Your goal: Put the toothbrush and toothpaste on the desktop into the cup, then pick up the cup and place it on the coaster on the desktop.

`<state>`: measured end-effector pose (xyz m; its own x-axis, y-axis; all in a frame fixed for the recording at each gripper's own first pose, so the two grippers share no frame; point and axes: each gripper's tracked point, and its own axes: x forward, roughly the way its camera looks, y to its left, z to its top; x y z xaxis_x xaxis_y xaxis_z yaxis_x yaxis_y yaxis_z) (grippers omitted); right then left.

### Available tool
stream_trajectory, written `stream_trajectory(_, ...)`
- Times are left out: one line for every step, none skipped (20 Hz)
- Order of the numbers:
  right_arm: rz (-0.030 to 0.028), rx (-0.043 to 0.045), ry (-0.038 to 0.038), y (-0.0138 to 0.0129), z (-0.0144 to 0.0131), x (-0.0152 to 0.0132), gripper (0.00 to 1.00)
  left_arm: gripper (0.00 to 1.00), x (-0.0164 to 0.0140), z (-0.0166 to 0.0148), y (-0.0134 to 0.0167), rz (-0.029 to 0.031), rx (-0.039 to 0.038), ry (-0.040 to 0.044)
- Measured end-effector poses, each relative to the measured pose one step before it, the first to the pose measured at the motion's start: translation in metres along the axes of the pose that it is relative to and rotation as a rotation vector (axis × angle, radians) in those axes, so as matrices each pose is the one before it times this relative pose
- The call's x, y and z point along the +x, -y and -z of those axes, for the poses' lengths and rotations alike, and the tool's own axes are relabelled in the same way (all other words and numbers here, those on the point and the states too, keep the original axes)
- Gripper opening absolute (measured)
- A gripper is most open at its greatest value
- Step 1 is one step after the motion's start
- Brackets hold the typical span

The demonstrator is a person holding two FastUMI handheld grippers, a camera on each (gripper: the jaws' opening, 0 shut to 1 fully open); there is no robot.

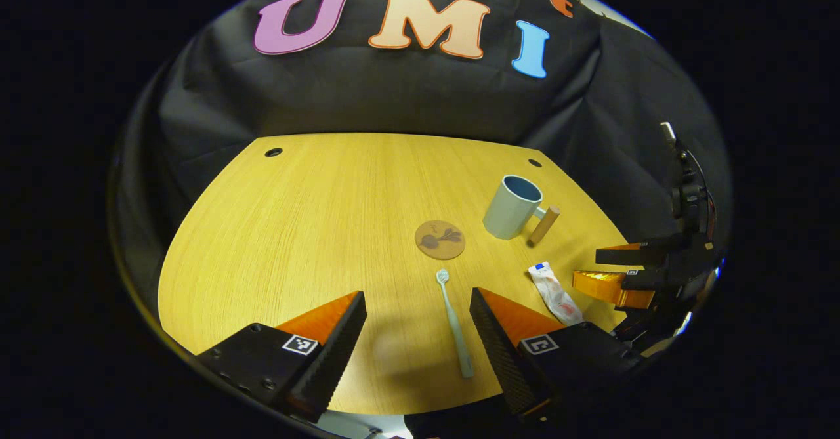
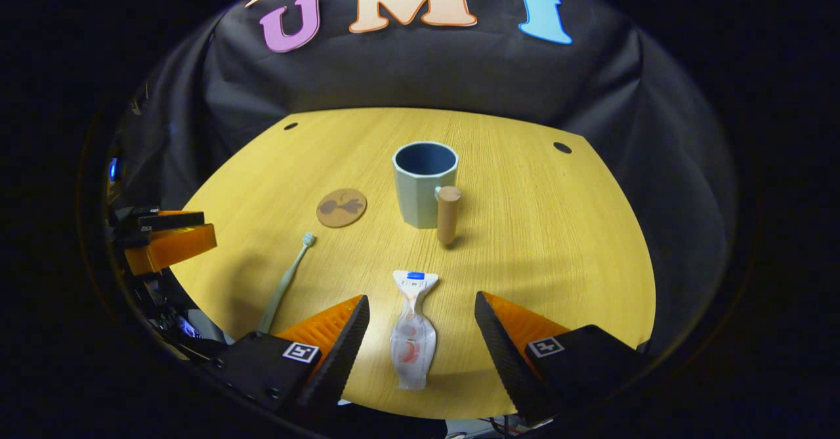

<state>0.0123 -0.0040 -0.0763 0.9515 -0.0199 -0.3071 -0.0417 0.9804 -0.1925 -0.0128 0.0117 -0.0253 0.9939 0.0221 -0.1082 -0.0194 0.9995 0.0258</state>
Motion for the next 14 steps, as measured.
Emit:
stream_trajectory(-0.00301,-0.0049,-0.02846,-0.00076,0.00334,0.00488,0.99,0.95,-0.00205,0.00496,-0.00342,-0.00475,-0.01082,-0.00821)
stream_trajectory(-0.00258,-0.00141,-0.02877,-0.00122,0.00349,0.00439,0.95,0.95,-0.00025,0.00204,-0.00374,-0.00769,-0.00949,-0.00476)
stream_trajectory(-0.00581,0.00005,-0.03079,-0.00084,0.00269,0.00434,0.95,0.96,-0.00021,0.00122,-0.00481,-0.01007,-0.00903,-0.00028)
stream_trajectory(0.00072,0.00319,-0.02805,0.00023,0.00228,0.00502,0.96,0.95,0.00115,-0.00063,-0.00362,-0.00775,-0.00858,0.00032)
stream_trajectory(0.00154,0.00553,-0.02203,0.00085,0.00036,0.00408,0.96,0.96,0.00076,0.00148,-0.00262,-0.00685,-0.00507,-0.00122)
stream_trajectory(-0.0036,0.00813,-0.01947,-0.00087,0.00037,0.00528,0.99,0.96,0.00024,-0.001,-0.00302,-0.00782,-0.00003,-0.00019)
stream_trajectory(-0.00548,0.01125,-0.01793,-0.0008,-0.00115,0.00465,0.99,0.96,-0.00015,0.00112,-0.00188,-0.0042,0.00241,-0.00064)
stream_trajectory(-0.00264,0.01488,-0.01648,-0.00031,-0.00115,0.00506,0.95,0.95,0.00067,-0.00039,-0.00104,-0.002,0.00158,-0.00215)
stream_trajectory(0.00224,0.01788,-0.02086,0.00073,-0.00143,0.00448,0.96,0.96,0.00045,0.00219,-0.00129,-0.0008,-0.00027,-0.00565)
stream_trajectory(0.00191,0.01688,-0.0217,0.00113,0.00031,0.00425,0.96,0.96,0.0012,0.00228,-0.00075,0.00138,-0.00076,-0.00897)
stream_trajectory(0.00393,0.01279,-0.02423,0.00111,-0.00028,0.00434,0.96,0.96,0.00032,0.00305,-0.00068,-0.00104,-0.00148,-0.007)
stream_trajectory(0.00345,0.00723,-0.01992,0.00108,0.00084,0.00286,0.99,0.95,0.00056,0.00095,-0.00045,-0.00098,-0.00236,-0.00611)
stream_trajectory(0.00503,-0.00083,-0.0129,0.00172,-0.00153,0.00229,0.99,0.95,0.00191,0.00158,-0.00011,0.00203,-0.00559,-0.00448)
stream_trajectory(0.00415,-0.0073,-0.01005,-0.00037,0.00015,0.0021,0.95,0.95,0.00066,0.00085,0.0,0.00294,-0.00648,-0.00399)
